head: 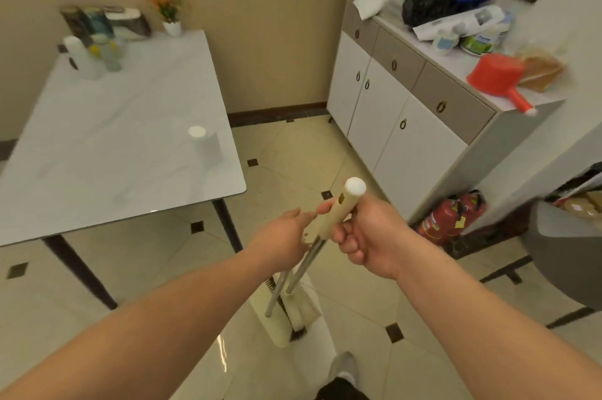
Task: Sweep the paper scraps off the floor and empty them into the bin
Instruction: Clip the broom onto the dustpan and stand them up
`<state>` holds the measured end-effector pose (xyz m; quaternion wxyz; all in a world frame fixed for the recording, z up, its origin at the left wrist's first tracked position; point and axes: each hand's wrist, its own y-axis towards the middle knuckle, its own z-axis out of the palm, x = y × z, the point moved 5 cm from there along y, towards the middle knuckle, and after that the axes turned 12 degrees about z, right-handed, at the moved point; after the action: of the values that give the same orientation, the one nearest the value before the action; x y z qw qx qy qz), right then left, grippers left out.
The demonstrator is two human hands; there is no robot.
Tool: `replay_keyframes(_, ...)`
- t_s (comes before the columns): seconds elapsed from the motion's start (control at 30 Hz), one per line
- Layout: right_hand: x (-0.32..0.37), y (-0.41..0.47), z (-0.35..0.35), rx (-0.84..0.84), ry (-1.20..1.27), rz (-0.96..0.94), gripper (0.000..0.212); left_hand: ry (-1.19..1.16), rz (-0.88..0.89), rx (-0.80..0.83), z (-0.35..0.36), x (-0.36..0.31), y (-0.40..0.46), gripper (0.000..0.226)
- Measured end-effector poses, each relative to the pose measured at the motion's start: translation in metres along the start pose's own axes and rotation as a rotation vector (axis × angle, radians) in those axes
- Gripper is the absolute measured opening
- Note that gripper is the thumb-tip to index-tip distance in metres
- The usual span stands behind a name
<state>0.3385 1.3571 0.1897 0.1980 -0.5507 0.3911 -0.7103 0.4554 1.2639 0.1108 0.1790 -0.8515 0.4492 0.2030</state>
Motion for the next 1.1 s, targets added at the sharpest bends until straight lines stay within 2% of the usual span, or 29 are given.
replay_keyframes(0.17, 0.055, 0.027, 0.005, 0.060, -0.150, -0.079, 0.052, -0.064, -0.084, -0.018, -0.032, 0.021, 0.039, 0.069)
replay_keyframes(0.37, 0.131, 0.070, -0.028, 0.099, -0.143, -0.108, 0.062, -0.004, -0.163, 0.001, -0.064, 0.024, 0.107, 0.066)
replay_keyframes(0.57, 0.235, 0.112, -0.081, 0.185, -0.169, -0.159, 0.064, 0.050, -0.211, 0.163, -0.098, 0.006, 0.227, 0.052)
replay_keyframes(0.7, 0.288, 0.136, -0.111, 0.316, -0.173, -0.177, 0.065, -0.193, -0.241, 0.213, -0.108, 0.005, 0.294, 0.034)
replay_keyframes(0.77, 0.315, 0.156, -0.120, 0.409, -0.158, -0.174, 0.062, -0.338, -0.238, 0.146, -0.114, 0.011, 0.328, 0.020)
replay_keyframes(0.87, 0.347, 0.187, -0.122, 0.492, -0.058, -0.179, 0.045, -0.414, -0.239, 0.016, -0.136, 0.021, 0.365, 0.017)
replay_keyframes(0.9, 0.355, 0.202, -0.125, 0.454, -0.048, -0.201, 0.039, -0.450, -0.238, -0.023, -0.144, 0.026, 0.378, 0.017)
replay_keyframes(0.97, 0.372, 0.243, -0.135, 0.240, -0.121, -0.248, 0.032, -0.500, -0.223, -0.089, -0.167, 0.043, 0.405, 0.014)
replay_keyframes(1.1, 0.395, 0.336, -0.153, -0.200, -0.444, -0.269, 0.060, -0.479, -0.186, -0.185, -0.217, 0.083, 0.463, 0.018)
